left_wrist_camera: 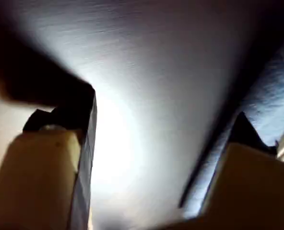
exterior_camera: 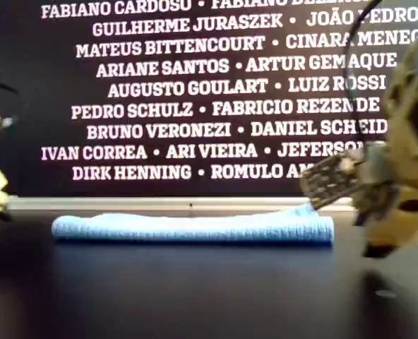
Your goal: Fold a cloth
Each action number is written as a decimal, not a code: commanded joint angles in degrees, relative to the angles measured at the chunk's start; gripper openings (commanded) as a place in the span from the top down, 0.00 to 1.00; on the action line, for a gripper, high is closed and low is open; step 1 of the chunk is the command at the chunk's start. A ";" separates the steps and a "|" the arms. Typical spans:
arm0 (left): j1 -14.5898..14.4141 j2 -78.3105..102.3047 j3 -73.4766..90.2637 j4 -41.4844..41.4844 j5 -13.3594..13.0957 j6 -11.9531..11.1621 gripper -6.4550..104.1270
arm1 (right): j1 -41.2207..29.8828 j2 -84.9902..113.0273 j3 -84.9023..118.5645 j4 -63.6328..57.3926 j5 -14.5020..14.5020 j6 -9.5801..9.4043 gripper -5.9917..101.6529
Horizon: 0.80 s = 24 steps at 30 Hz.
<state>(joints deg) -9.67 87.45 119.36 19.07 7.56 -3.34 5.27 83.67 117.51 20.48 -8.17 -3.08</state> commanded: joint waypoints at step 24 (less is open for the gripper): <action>-5.27 -27.60 -39.90 -0.97 -1.14 0.18 0.05 | 5.63 -29.53 -42.36 -3.08 0.44 0.26 0.24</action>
<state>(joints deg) -14.24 60.64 83.76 18.98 6.86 -3.34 10.02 53.44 79.28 19.95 -8.00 -2.90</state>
